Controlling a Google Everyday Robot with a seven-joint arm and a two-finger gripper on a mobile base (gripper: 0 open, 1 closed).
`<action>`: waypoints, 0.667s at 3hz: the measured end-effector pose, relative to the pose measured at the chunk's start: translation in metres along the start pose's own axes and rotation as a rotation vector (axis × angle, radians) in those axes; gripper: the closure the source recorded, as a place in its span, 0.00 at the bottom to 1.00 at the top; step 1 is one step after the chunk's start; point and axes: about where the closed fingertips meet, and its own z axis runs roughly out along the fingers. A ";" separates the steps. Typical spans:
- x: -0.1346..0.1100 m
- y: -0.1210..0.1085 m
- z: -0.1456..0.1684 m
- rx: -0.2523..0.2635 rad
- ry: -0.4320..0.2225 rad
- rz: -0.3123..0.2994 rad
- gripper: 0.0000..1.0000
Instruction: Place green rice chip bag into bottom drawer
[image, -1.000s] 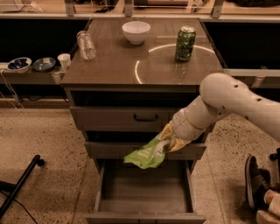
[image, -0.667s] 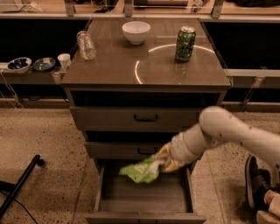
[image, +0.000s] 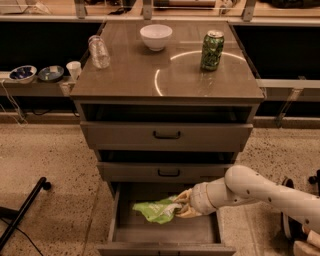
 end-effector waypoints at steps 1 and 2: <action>0.000 0.000 0.000 0.000 0.000 0.000 1.00; 0.020 -0.005 0.009 0.033 -0.065 0.044 1.00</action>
Offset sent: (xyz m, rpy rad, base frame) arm 0.0640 -0.0689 -0.1355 0.5026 0.0894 -0.3313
